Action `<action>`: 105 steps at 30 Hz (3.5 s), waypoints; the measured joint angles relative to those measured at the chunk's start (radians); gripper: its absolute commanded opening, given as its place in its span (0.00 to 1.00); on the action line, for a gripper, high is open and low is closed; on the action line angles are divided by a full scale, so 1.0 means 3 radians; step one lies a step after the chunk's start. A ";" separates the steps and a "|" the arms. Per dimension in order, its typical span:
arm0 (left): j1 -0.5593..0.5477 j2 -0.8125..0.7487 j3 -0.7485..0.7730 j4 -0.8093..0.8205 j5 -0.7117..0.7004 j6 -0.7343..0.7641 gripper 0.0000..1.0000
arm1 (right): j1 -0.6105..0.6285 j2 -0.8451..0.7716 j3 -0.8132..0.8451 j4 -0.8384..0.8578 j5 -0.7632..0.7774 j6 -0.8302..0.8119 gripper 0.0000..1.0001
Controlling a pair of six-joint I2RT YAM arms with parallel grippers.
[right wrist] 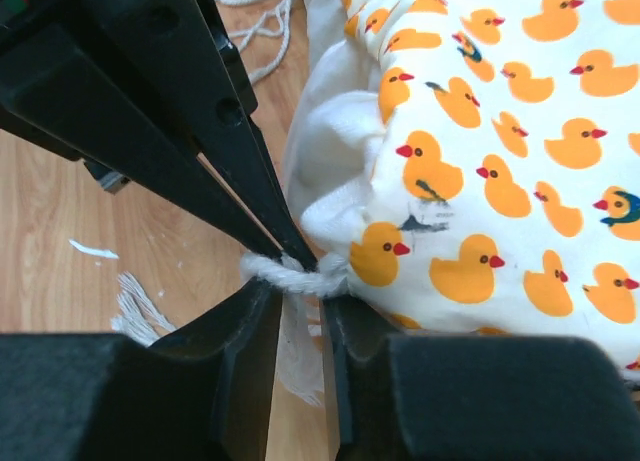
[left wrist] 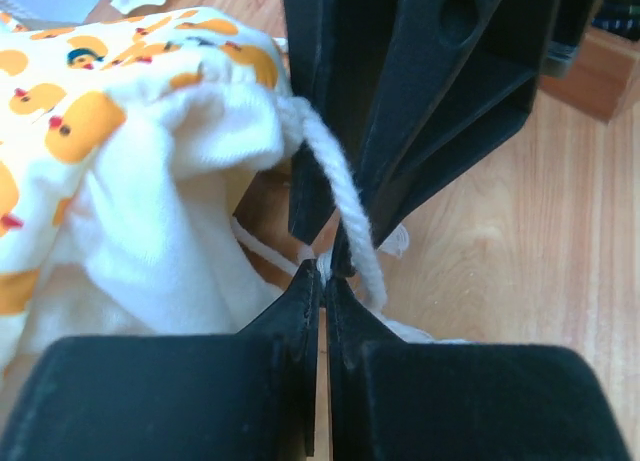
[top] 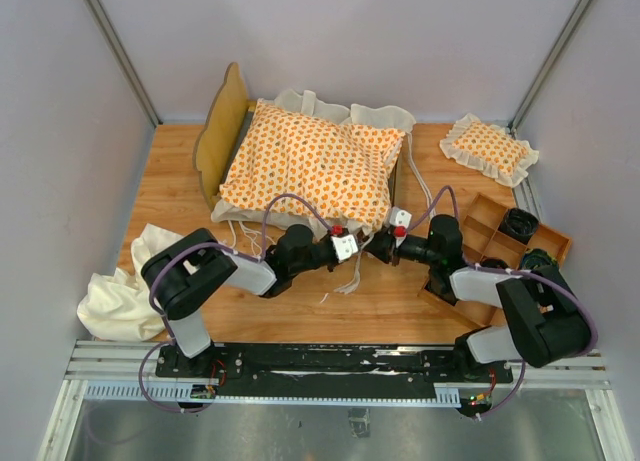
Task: Set up the pet bed
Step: Tie the ropes to the bed frame.
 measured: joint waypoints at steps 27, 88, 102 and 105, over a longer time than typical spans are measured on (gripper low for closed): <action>0.0001 0.0014 -0.0493 0.1253 -0.1116 -0.2584 0.00 | 0.1053 -0.1556 -0.0011 -0.2600 0.3021 0.2918 0.41; 0.0001 -0.1497 -0.1270 -0.0201 -0.2084 -0.2823 0.00 | 0.0254 -0.0964 0.0443 -0.2790 0.4737 0.2494 0.00; 0.0001 -0.1488 -0.1345 -0.0685 -0.2138 -0.3094 0.00 | 0.0027 -0.0874 0.0482 -0.2622 0.4651 0.2397 0.00; 0.0001 -0.1488 -0.1345 -0.0757 -0.2150 -0.3132 0.00 | -0.0001 -0.0875 0.0523 -0.2600 0.4651 0.2379 0.00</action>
